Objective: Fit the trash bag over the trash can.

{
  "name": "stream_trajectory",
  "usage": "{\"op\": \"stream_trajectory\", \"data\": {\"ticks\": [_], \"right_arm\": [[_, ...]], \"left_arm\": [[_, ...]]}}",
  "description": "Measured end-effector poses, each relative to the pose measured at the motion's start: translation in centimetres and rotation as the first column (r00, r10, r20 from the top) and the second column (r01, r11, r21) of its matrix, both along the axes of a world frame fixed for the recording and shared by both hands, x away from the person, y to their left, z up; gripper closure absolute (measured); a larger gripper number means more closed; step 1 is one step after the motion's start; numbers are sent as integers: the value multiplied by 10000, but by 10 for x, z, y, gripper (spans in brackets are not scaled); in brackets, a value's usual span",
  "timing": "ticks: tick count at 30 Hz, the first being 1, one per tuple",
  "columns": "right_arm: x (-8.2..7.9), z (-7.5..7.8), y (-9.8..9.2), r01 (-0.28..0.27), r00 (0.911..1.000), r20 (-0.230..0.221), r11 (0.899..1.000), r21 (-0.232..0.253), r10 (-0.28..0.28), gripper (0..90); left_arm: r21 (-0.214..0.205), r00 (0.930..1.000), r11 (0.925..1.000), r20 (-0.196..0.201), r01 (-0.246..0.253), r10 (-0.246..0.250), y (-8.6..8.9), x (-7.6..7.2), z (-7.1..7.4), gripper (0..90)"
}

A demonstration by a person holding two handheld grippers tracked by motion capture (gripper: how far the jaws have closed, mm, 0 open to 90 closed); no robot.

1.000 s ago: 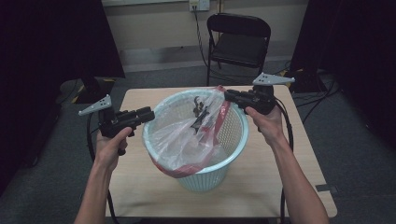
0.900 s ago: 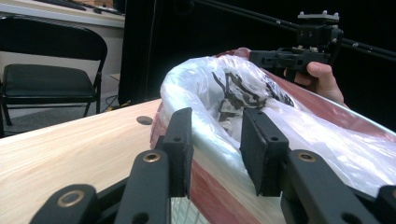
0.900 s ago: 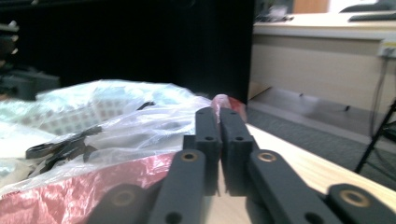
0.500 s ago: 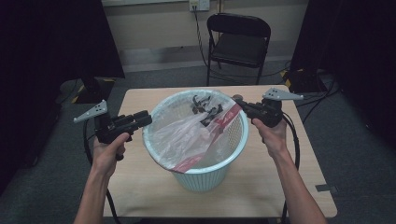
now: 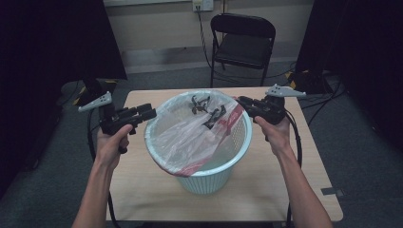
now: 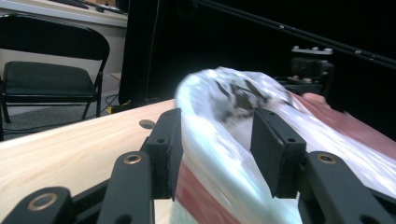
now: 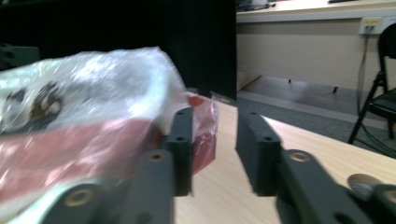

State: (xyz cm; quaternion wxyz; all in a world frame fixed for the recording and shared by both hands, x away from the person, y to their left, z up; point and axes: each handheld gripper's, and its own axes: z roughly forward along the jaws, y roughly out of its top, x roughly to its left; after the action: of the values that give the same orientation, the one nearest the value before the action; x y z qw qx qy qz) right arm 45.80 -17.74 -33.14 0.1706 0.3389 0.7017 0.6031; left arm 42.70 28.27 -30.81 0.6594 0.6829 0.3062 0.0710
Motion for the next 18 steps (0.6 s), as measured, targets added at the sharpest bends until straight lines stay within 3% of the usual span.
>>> {"op": "stream_trajectory", "data": {"ticks": [3, 5, 7, 9, 12, 18], "right_arm": [[0, 11, -6, 188, 9997, 160, 9998, 4, -188, 601], [-2, 18, -8, 182, 9995, 249, 9998, 10, -182, 561], [-4, 24, -8, 24, 9993, 362, 10000, 84, -27, 546], [-7, 27, -6, -232, 9986, 485, 9997, -15, 232, 544], [-11, 28, 1, -391, 9976, 566, 9990, -234, 404, 530], [-11, 28, 7, -537, 9978, 372, 9982, -262, 546, 504]], "left_arm": [[-50, 9999, 10000, -100, 69, -69, -3, 11, 0, 557], [299, 9999, 9996, -113, -11, 14, -7, 13, -2, 596], [372, 9998, 9992, -90, 164, -161, -8, 11, -6, 660], [287, 9998, 9994, 6, 177, -177, -9, 8, -7, 677], [502, 10000, 9987, 89, 25, -30, -7, 2, -5, 676], [585, 9997, 9982, 235, -99, 86, 1, -19, -5, 662]]}}
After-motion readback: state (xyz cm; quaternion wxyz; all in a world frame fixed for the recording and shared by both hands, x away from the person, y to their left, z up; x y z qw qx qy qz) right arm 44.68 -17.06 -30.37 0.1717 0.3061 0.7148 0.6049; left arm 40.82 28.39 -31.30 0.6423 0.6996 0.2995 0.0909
